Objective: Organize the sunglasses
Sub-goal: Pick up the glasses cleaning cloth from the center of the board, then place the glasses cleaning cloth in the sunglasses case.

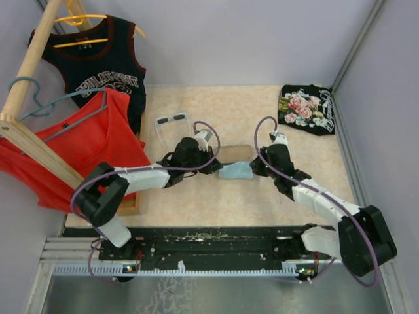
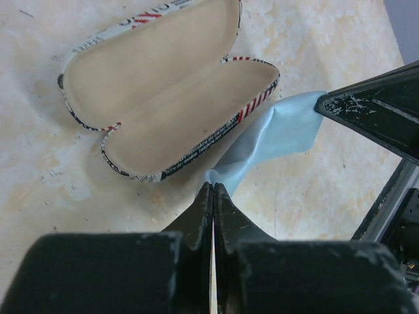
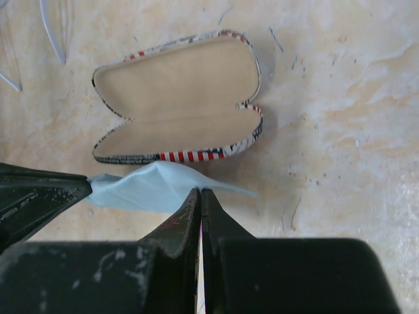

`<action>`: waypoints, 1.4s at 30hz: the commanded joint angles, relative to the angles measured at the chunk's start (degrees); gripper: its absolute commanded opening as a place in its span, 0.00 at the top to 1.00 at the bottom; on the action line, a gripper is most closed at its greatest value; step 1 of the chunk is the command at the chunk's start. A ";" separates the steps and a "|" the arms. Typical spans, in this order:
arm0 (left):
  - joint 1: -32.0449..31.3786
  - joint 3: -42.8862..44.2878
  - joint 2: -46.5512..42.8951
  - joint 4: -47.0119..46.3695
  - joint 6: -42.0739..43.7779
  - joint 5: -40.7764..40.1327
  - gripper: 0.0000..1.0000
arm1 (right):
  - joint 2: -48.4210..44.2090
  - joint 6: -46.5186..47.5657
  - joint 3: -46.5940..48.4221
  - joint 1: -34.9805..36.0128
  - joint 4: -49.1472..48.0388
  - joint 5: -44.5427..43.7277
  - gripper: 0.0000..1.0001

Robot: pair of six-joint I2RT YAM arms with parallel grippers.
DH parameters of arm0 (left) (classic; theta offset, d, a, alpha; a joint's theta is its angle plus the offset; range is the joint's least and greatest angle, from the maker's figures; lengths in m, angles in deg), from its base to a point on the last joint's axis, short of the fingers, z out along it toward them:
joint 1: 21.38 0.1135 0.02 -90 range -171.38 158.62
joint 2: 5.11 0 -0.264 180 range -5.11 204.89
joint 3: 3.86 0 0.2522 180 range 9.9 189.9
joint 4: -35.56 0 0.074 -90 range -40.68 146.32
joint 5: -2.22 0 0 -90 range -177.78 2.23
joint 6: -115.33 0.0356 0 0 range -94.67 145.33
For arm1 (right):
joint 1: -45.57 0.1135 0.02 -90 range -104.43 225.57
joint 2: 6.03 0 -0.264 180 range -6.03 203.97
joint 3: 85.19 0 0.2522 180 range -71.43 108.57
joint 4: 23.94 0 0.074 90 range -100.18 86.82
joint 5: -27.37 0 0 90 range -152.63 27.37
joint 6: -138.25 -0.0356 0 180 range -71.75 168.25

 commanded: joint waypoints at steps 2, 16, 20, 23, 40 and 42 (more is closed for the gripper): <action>1.52 4.03 1.58 0.09 0.50 -1.18 1.00 | 3.56 2.67 5.90 -2.35 -3.93 2.66 1.00; 5.22 10.33 7.07 -0.17 1.09 -0.25 1.00 | 14.54 5.91 14.39 -6.19 -6.04 7.67 1.00; 5.95 11.75 8.64 -0.43 1.50 0.41 1.00 | 17.34 6.55 16.26 -6.74 -6.69 8.50 1.00; 6.47 12.46 9.64 -0.67 1.65 0.40 1.00 | 19.34 6.82 17.37 -7.26 -7.45 9.16 1.00; 8.79 15.72 15.18 -3.08 2.90 1.51 1.00 | 28.22 7.17 20.88 -10.45 -12.45 14.09 1.00; 8.98 15.83 15.42 -3.42 2.99 1.90 1.00 | 28.82 7.14 21.21 -10.56 -12.73 14.37 1.00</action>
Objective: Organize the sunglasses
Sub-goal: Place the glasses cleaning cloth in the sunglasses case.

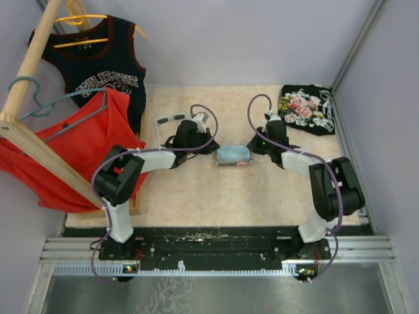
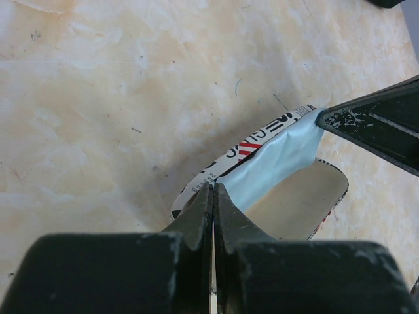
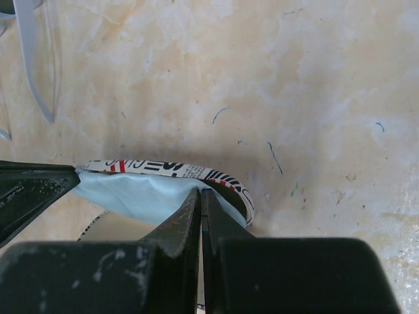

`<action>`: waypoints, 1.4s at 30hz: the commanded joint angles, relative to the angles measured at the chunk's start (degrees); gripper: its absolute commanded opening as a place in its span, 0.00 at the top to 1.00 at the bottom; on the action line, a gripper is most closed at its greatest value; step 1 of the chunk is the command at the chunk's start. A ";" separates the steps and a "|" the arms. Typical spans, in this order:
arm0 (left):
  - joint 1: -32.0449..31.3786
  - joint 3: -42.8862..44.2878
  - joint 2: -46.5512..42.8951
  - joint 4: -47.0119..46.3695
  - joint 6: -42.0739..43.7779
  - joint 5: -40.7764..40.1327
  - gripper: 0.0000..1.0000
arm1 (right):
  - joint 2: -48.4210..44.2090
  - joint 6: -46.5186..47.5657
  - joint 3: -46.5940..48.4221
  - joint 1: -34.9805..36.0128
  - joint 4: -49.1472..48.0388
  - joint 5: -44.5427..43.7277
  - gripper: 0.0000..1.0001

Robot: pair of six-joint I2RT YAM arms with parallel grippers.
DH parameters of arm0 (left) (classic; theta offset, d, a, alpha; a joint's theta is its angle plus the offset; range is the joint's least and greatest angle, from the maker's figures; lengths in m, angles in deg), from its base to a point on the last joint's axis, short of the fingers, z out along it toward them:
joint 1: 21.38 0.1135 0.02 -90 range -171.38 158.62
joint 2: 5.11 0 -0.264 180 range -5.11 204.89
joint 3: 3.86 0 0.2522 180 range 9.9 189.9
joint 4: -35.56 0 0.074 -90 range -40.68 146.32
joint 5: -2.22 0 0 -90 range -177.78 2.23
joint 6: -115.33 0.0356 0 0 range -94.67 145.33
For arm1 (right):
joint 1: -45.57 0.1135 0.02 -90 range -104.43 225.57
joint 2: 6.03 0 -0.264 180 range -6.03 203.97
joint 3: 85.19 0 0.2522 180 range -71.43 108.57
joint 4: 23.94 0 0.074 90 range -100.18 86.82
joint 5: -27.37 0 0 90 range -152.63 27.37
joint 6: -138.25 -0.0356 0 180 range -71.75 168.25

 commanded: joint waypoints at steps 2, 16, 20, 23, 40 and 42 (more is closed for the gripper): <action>0.81 1.75 1.45 -2.59 1.18 1.63 1.00 | 1.29 0.68 3.73 -0.61 -4.67 1.84 1.00; 1.52 1.71 1.98 -3.75 1.05 2.67 1.00 | 4.45 0.75 4.53 -1.29 -5.52 2.99 1.00; 1.70 2.34 2.06 -3.80 1.03 2.97 0.97 | 4.46 0.74 4.54 -1.44 -5.69 2.99 1.00; 1.74 2.39 2.02 -3.78 1.14 2.95 0.90 | 4.48 0.63 4.59 -1.53 -5.82 3.15 1.00; 2.57 1.33 0.81 -3.95 1.03 2.63 0.76 | 3.28 0.77 4.81 -1.65 -5.08 3.38 0.78; 2.69 1.23 0.54 -3.95 1.05 2.69 0.76 | 3.00 0.78 4.81 -1.62 -4.90 3.22 0.76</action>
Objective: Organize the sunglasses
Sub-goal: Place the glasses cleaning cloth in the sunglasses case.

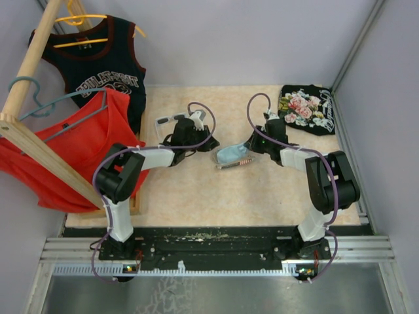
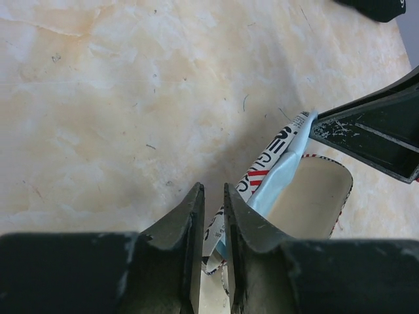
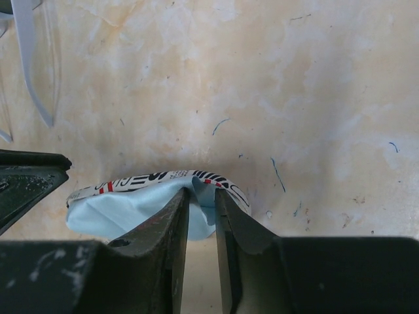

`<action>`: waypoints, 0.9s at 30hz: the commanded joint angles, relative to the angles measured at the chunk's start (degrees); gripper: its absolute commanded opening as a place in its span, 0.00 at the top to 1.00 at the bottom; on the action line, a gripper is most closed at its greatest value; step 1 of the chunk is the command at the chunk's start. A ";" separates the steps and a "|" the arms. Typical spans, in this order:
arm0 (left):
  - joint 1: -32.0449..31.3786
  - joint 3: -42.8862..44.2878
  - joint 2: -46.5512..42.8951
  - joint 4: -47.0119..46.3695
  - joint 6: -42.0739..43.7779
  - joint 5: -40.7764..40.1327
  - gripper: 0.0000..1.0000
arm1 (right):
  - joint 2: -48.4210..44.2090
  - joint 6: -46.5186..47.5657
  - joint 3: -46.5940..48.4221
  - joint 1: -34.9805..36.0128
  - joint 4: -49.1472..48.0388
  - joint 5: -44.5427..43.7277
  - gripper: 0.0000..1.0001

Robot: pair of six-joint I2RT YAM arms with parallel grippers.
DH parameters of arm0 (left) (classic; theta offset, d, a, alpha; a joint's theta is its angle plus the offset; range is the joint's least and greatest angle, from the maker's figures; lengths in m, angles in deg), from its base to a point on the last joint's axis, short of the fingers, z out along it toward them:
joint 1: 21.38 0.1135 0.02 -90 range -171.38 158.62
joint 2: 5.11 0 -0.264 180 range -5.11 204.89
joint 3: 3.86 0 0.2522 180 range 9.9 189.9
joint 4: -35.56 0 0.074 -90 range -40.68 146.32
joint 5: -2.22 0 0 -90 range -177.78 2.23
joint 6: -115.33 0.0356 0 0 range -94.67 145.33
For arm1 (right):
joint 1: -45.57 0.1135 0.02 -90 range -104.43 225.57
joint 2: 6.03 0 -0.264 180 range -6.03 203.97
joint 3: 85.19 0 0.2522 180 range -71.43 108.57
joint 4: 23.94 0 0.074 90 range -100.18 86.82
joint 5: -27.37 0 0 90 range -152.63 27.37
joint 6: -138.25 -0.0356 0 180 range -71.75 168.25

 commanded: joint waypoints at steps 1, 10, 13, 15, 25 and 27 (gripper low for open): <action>0.67 0.24 -1.22 -1.66 0.83 0.59 0.75 | -1.46 0.81 2.90 -0.44 -2.58 0.09 0.76; 1.35 0.21 -2.04 -1.30 1.44 1.12 0.74 | -4.16 1.77 2.80 -0.45 -1.48 0.28 0.75; 1.60 1.07 -1.72 -1.01 3.44 2.58 0.68 | -4.08 2.20 2.97 -0.45 -0.86 0.35 0.75; 1.68 2.63 -1.23 0.18 6.54 4.98 0.60 | -3.86 2.46 2.95 -0.46 -0.64 0.34 0.75; 2.12 9.68 -0.83 6.76 20.63 9.21 0.39 | -4.90 2.65 3.22 -0.44 0.09 0.38 0.75; 2.15 11.27 -0.56 8.24 22.25 10.30 0.38 | -5.79 2.72 3.43 -0.44 0.38 0.36 0.75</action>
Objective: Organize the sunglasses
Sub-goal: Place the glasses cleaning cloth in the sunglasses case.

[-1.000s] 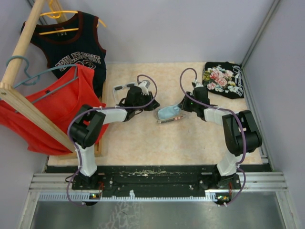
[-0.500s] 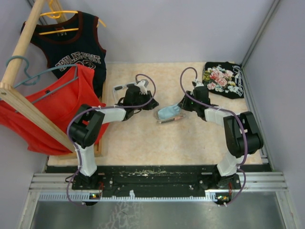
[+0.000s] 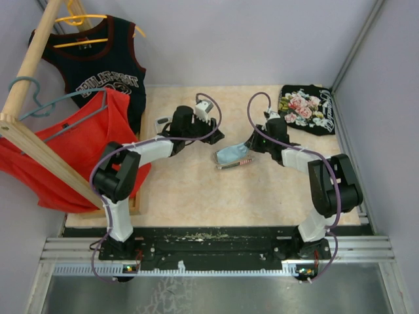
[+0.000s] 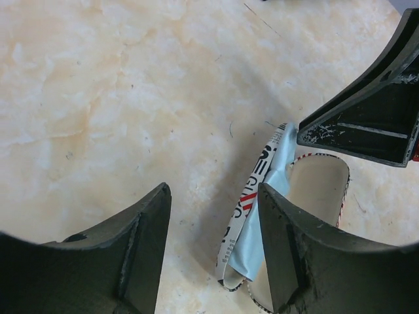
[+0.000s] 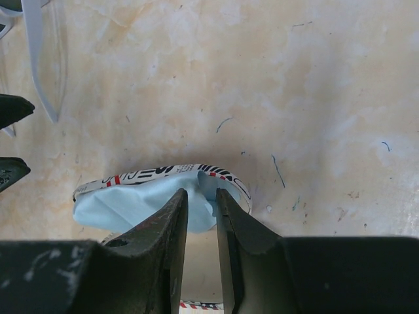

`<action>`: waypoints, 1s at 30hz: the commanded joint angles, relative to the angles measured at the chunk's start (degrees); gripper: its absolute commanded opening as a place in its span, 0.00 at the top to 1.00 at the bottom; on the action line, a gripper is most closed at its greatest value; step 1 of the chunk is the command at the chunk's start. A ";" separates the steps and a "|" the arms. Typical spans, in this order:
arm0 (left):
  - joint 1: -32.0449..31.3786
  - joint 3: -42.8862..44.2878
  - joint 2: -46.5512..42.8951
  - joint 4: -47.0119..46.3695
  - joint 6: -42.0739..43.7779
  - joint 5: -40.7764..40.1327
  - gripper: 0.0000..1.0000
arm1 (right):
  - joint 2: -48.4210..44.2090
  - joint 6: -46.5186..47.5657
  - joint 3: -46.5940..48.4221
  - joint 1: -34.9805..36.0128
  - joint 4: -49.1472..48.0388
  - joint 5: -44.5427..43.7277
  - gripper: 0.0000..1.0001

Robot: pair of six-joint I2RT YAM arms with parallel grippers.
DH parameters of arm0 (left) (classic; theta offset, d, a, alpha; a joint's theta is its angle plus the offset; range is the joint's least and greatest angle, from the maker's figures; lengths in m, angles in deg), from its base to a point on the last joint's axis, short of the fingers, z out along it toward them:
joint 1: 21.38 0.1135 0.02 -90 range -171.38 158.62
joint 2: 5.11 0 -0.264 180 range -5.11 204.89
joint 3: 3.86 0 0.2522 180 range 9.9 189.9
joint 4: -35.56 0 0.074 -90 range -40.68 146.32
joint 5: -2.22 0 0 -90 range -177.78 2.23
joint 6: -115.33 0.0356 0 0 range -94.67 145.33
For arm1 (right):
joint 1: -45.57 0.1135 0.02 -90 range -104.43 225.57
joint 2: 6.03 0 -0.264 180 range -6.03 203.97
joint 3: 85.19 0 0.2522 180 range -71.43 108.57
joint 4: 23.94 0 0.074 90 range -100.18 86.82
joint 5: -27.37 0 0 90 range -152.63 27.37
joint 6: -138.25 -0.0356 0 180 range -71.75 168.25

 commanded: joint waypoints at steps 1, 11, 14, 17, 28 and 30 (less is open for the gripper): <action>0.41 3.82 -0.29 3.64 6.73 3.41 0.38 | -4.20 1.23 3.44 -0.37 -0.98 0.36 0.75; 0.44 7.71 0.32 9.33 16.99 11.17 0.33 | -10.70 1.93 2.54 -0.50 2.22 -3.69 0.67; 0.30 11.37 1.94 14.07 21.46 14.63 0.32 | -13.60 1.84 1.13 -0.48 3.65 -5.02 0.67; 0.03 15.01 3.97 19.63 25.96 17.07 0.31 | -17.70 1.52 -1.35 -0.54 5.35 -6.51 0.67; -0.52 15.55 5.00 19.20 23.06 12.76 0.29 | -33.80 -3.61 -12.02 -0.50 13.53 -10.46 0.66; -0.52 14.59 3.81 17.73 20.73 11.09 0.29 | -36.37 -4.25 -13.31 -0.48 16.28 -10.86 0.66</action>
